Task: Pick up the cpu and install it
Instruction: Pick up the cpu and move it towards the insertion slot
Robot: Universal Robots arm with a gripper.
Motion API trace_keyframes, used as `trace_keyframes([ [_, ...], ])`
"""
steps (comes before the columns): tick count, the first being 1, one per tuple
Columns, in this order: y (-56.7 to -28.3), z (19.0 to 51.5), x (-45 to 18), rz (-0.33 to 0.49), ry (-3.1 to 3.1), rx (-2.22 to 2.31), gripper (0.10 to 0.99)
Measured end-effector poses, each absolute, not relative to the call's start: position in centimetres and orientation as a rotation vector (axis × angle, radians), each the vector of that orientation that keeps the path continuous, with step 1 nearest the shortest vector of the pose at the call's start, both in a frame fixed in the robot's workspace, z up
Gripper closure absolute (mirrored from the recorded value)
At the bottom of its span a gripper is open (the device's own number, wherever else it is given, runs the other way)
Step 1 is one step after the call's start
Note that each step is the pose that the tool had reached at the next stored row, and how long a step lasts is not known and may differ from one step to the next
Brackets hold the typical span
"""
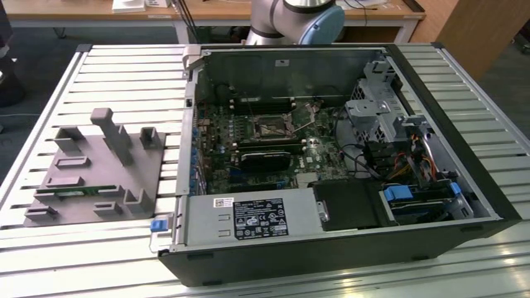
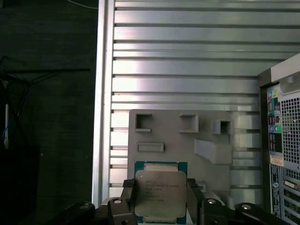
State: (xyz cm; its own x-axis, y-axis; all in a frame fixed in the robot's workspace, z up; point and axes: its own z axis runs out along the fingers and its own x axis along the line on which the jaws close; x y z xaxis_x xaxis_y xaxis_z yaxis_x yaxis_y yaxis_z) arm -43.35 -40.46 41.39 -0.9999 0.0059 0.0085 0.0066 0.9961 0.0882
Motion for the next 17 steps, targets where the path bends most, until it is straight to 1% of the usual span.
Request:
trace_keyframes([
  [17, -40.5, 41.4, -41.4, -0.138, -3.130, -0.010, 0.557],
])
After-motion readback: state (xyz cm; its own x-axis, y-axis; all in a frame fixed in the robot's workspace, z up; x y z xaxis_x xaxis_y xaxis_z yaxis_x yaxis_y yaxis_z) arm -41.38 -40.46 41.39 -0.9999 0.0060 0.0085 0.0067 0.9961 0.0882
